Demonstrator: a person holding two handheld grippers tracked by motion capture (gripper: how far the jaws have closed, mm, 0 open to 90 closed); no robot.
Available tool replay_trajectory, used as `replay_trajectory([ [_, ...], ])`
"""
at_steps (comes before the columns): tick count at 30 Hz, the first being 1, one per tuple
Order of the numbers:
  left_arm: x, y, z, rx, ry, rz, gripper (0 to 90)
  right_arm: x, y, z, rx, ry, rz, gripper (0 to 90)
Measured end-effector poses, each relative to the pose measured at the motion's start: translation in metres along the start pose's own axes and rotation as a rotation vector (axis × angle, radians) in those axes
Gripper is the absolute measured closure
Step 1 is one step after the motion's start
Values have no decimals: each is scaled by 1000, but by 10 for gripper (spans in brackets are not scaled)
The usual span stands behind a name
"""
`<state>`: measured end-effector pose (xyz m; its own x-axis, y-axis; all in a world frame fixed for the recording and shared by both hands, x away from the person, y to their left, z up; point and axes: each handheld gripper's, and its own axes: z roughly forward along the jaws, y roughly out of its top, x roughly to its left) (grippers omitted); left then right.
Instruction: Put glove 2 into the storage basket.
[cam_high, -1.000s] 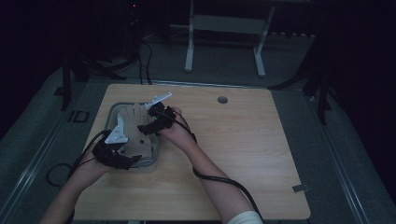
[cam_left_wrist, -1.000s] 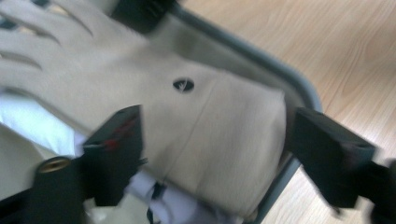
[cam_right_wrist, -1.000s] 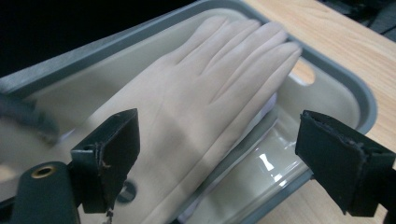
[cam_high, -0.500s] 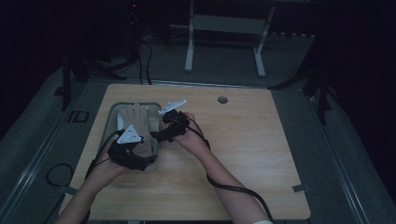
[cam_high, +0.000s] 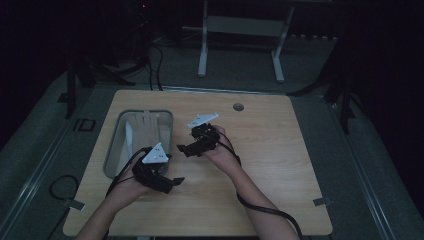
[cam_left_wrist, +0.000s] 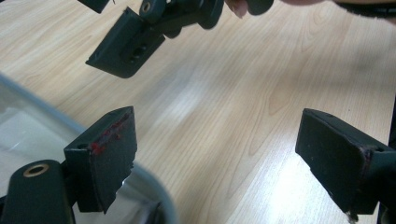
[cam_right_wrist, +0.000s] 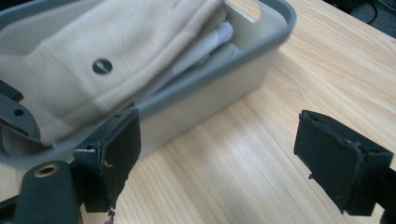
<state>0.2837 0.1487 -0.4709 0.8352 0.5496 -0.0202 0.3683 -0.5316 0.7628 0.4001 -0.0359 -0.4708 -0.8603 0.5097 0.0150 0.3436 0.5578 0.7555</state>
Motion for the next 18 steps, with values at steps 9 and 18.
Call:
replay_trajectory([
  [9,-16,1,22,-16,-72,37,131,-12,-35,-15,8,-21,6,147],
  [18,-31,-5,45,23,-130,110,130,-17,-62,-21,19,-18,15,147],
])
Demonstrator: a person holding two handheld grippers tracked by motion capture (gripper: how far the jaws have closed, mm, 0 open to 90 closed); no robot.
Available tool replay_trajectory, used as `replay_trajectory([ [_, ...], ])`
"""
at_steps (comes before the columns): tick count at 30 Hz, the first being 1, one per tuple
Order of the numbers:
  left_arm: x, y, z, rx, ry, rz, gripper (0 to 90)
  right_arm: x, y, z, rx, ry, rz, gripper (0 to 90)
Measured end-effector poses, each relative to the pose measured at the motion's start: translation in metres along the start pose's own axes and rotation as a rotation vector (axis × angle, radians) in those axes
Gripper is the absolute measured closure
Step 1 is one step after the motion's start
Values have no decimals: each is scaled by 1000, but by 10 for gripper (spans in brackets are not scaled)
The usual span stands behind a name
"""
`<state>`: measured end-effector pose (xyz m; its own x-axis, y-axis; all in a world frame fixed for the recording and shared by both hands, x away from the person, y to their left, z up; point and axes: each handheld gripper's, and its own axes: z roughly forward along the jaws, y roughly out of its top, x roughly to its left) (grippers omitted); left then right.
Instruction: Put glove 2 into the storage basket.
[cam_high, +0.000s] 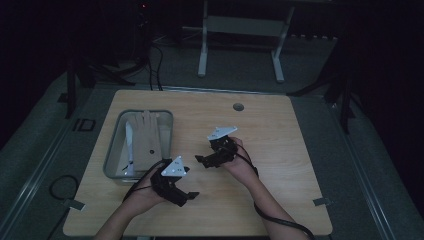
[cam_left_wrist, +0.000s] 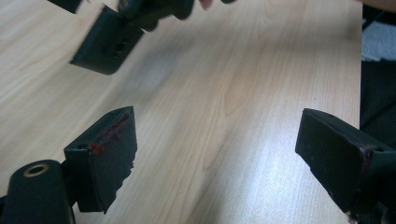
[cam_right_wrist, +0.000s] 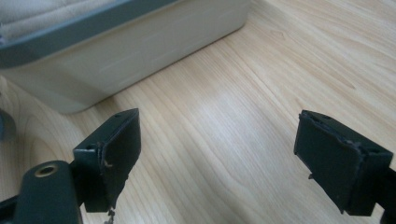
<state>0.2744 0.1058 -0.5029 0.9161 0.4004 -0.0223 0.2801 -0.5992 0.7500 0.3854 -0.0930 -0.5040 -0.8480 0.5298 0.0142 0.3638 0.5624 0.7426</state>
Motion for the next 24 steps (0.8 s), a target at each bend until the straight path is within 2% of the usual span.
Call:
replay_trajectory([
  [3,-3,-1,10,14,-23,7,130,-2,-8,-2,1,-3,7,147],
  [8,-6,-4,22,12,-44,-6,130,-6,-24,-5,-2,2,27,147],
  [12,-6,-6,30,29,-55,-2,130,-8,-36,-7,10,1,20,143],
  [24,-10,-9,51,32,-99,-3,130,-15,-66,-19,20,-17,24,142],
])
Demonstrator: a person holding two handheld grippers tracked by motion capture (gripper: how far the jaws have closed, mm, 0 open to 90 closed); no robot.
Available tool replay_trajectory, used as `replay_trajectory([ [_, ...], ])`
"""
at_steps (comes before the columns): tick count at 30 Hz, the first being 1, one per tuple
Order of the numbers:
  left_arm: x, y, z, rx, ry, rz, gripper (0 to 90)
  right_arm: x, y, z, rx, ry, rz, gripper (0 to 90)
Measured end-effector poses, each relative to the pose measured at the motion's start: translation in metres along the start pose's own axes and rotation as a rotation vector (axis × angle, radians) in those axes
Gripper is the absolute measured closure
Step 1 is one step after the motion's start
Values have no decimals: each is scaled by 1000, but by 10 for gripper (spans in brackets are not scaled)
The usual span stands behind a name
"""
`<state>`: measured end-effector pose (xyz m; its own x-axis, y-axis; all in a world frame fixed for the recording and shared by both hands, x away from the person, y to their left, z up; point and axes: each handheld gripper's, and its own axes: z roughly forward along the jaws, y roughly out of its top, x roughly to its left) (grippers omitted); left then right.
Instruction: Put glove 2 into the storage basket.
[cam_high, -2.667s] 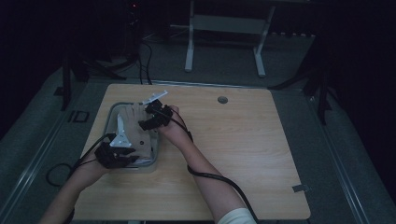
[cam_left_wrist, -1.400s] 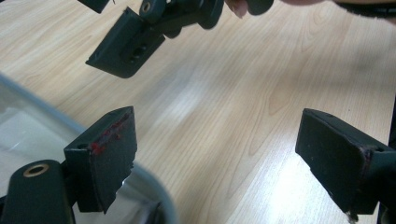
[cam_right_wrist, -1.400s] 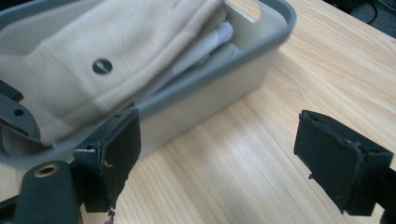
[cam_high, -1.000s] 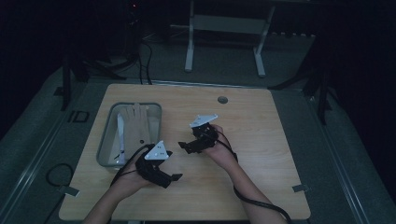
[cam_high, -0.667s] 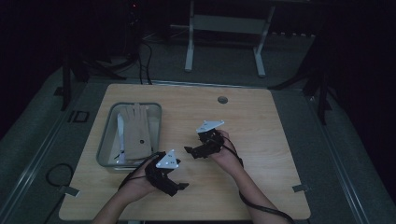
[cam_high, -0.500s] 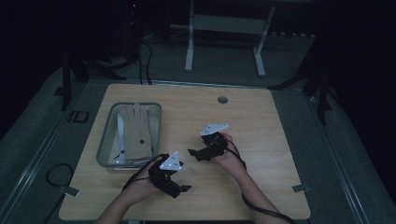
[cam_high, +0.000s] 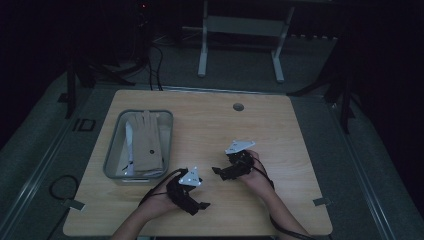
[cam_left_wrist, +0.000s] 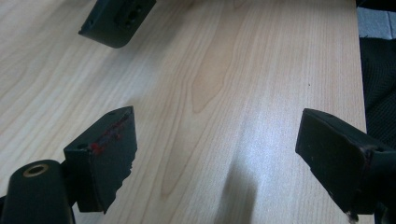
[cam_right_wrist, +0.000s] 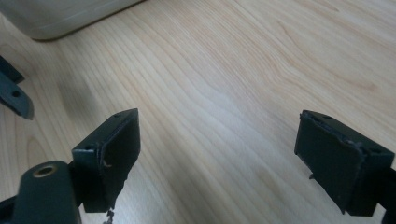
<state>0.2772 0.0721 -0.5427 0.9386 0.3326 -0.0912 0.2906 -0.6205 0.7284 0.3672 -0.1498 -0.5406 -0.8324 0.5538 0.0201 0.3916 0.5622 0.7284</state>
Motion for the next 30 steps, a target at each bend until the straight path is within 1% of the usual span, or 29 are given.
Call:
replay_trajectory([
  [2,-1,0,4,3,-7,10,130,-1,-4,-2,1,-2,-6,141],
  [4,-2,0,7,3,-20,15,130,-2,-9,-4,1,-4,-1,141],
  [7,-2,1,10,13,-26,31,130,-4,-16,-8,0,-6,6,141],
  [10,-1,1,11,8,-31,28,130,-6,-22,-11,1,-10,7,141],
  [14,0,-1,12,15,-32,22,130,-10,-31,-16,-3,-22,22,141],
  [18,1,-3,13,16,-34,22,130,-12,-39,-22,-18,-22,38,140],
  [20,1,-3,14,15,-35,19,130,-12,-42,-24,-21,-27,38,139],
  [24,2,-3,14,11,-38,18,130,-13,-45,-25,-19,-18,36,137],
  [30,2,-3,14,0,-37,20,130,-13,-46,-25,-26,-9,27,137],
])
